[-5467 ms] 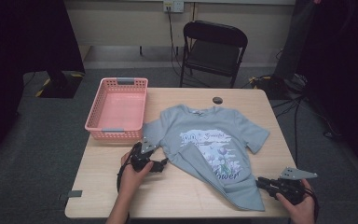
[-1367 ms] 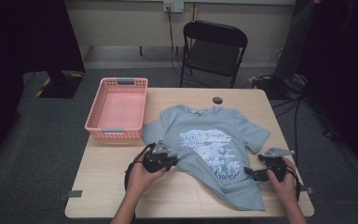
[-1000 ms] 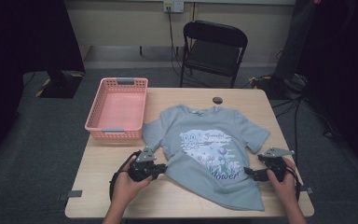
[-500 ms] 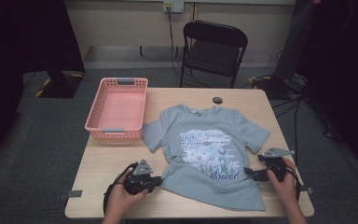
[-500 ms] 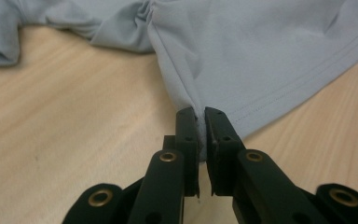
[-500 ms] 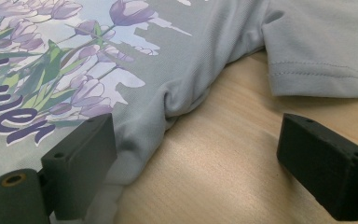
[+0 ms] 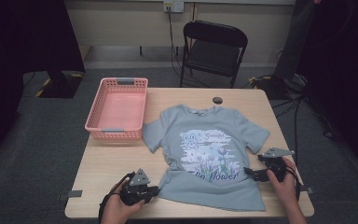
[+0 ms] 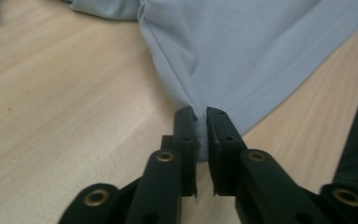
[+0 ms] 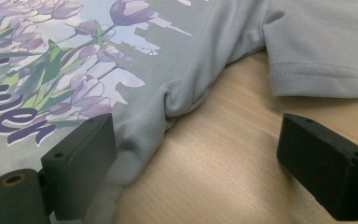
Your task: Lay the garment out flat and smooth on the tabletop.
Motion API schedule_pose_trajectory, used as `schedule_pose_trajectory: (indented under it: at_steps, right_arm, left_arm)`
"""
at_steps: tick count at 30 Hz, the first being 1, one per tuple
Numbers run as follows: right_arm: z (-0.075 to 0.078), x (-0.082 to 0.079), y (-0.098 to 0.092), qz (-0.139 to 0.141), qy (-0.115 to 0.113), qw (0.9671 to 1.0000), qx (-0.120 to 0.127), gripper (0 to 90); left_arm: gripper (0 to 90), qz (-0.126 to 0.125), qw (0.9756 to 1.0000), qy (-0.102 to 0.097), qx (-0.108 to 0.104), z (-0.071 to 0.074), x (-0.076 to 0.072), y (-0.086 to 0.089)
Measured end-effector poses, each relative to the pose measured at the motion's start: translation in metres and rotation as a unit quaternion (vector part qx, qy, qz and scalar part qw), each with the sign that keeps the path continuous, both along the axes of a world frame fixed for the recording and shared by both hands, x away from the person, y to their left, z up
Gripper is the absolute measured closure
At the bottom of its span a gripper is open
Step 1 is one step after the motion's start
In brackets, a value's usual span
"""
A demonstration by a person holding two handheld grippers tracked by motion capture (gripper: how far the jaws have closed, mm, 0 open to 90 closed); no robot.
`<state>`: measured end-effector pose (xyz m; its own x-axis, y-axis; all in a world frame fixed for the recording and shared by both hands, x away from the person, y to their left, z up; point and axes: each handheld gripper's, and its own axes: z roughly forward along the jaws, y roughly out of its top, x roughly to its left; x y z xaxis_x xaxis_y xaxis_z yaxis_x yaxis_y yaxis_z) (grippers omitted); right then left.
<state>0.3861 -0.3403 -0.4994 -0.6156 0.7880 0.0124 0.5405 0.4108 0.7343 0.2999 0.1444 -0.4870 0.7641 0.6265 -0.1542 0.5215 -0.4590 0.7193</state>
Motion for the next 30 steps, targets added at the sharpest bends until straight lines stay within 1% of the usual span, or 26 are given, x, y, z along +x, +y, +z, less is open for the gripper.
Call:
schedule_pose_trajectory:
  at_steps: [1,2,3,4,5,6,8,10,11,12,13,14,16,17,19,21,22,25,30]
  right_arm:
    - [0.000,0.000,0.000,0.000,0.000,1.0000,0.000,10.8]
    - [0.000,0.000,0.000,0.000,0.000,1.0000,0.000,10.8]
    - [0.000,0.000,0.000,0.000,0.000,1.0000,0.000,10.8]
    - [0.000,0.000,0.000,0.000,0.000,1.0000,0.000,10.8]
    - [0.000,0.000,0.000,0.000,0.000,1.0000,0.000,10.8]
    - [0.000,0.000,0.000,0.000,0.000,1.0000,0.000,10.8]
    - [0.000,0.000,0.000,0.000,0.000,1.0000,0.000,10.8]
    - [0.000,0.000,0.000,0.000,0.000,1.0000,0.000,10.8]
    - [0.000,0.000,0.000,0.000,0.000,1.0000,0.000,10.8]
    - [0.000,0.000,0.000,0.000,0.000,1.0000,0.000,10.8]
    - [0.000,0.000,0.000,0.000,0.000,1.0000,0.000,10.8]
    - [0.000,0.000,0.000,0.000,0.000,1.0000,0.000,10.8]
    - [0.000,0.000,0.000,0.000,0.000,1.0000,0.000,10.8]
    - [0.000,0.000,0.000,0.000,0.000,1.0000,0.000,10.8]
    - [0.000,0.000,0.000,0.000,0.000,1.0000,0.000,10.8]
    - [0.000,0.000,0.000,0.000,0.000,1.0000,0.000,10.8]
    - [0.000,0.000,0.000,0.000,0.000,1.0000,0.000,10.8]
    - [0.000,0.000,0.000,0.000,-0.001,1.0000,0.000,10.8]
    - [0.000,0.000,0.000,0.000,-0.001,1.0000,0.000,10.8]
  left_arm:
    - [74.7,0.009,0.9999,-0.012,-0.002,0.001,0.002,0.000]
    - [60.0,0.021,0.9994,-0.022,-0.015,0.001,0.006,-0.001]
    - [52.8,0.022,0.9990,-0.025,-0.031,0.003,0.010,-0.002]
    - [47.9,0.024,0.9986,-0.030,-0.037,0.005,0.013,-0.005]
    - [42.2,0.024,0.9984,-0.036,-0.037,0.006,0.016,-0.007]
    - [39.2,0.024,0.9982,-0.044,-0.034,0.008,0.021,-0.011]
    - [37.9,0.025,0.9980,-0.047,-0.034,0.009,0.029,-0.016]
    - [37.4,0.027,0.9980,-0.044,-0.035,0.007,0.040,-0.021]
    - [37.5,0.028,0.9984,-0.040,-0.030,0.005,0.046,-0.024]
    - [38.2,0.031,0.9984,-0.038,-0.029,0.003,0.050,-0.025]
    - [39.5,0.033,0.9985,-0.030,-0.032,0.001,0.054,-0.025]
    - [44.9,0.030,0.9986,-0.023,-0.036,-0.001,0.057,-0.025]
    - [53.5,0.030,0.9988,-0.015,-0.036,-0.003,0.059,-0.026]
    - [63.0,0.025,0.9990,-0.009,-0.035,-0.003,0.059,-0.026]
    - [74.8,0.020,0.9992,-0.004,-0.034,-0.001,0.058,-0.027]
    - [81.6,0.011,0.9995,-0.001,-0.028,-0.001,0.056,-0.028]
    - [83.4,0.006,0.9997,0.001,-0.022,0.000,0.055,-0.029]
    - [84.6,0.000,0.9999,0.000,-0.016,0.000,0.050,-0.029]
    - [84.6,-0.007,0.9998,-0.003,-0.019,0.003,0.037,-0.025]
